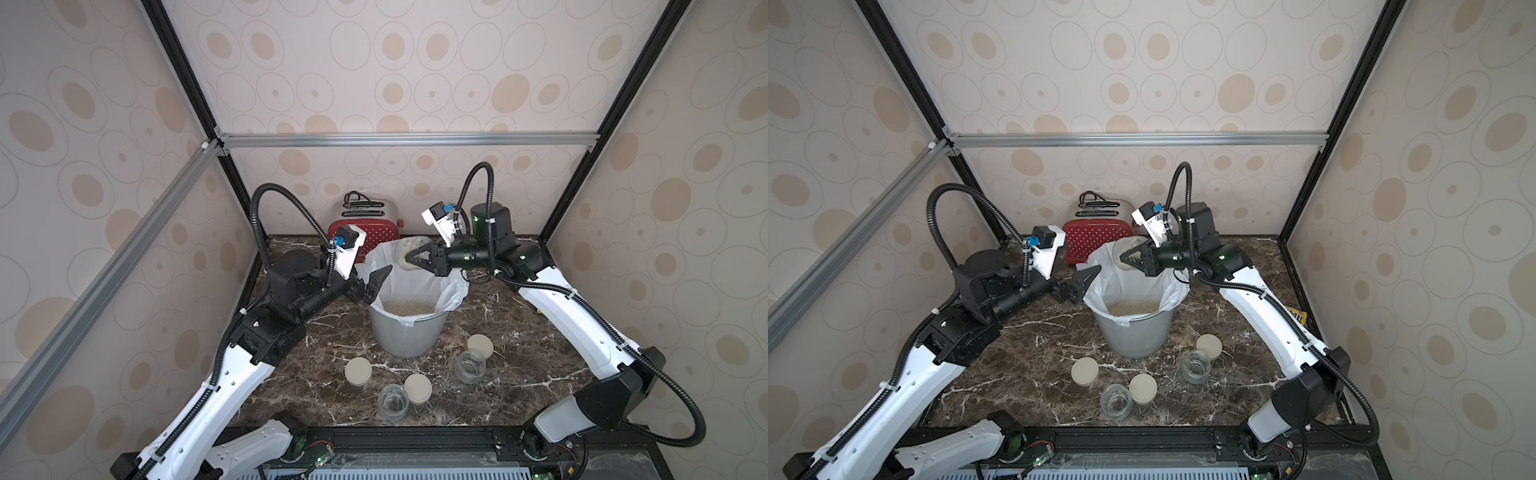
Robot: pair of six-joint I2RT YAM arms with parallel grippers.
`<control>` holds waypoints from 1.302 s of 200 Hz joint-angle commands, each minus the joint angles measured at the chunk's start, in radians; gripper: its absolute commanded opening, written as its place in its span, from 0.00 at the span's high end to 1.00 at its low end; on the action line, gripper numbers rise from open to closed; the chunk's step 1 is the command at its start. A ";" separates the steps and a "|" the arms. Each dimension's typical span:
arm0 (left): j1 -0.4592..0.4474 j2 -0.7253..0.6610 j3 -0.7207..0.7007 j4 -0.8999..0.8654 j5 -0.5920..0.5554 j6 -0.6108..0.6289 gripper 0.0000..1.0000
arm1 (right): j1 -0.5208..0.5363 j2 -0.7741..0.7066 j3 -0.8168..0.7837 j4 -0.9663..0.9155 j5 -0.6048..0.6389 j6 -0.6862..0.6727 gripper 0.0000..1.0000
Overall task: Empty moldy rice from jars
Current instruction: Pour the moldy rice from the jar into the trash bin.
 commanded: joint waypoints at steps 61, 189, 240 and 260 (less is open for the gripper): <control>-0.003 0.008 -0.071 0.241 -0.332 -1.080 0.01 | 0.015 -0.126 -0.106 0.276 0.066 0.107 1.00; -0.006 0.269 -0.064 0.509 -0.065 -1.707 0.01 | 0.103 -0.095 -0.131 0.414 0.118 0.152 1.00; -0.022 0.295 -0.062 0.519 -0.035 -1.757 0.01 | 0.109 -0.080 -0.154 0.462 0.126 0.175 1.00; -0.032 0.308 -0.077 0.565 -0.029 -1.790 0.01 | 0.108 -0.071 -0.155 0.471 0.128 0.180 1.00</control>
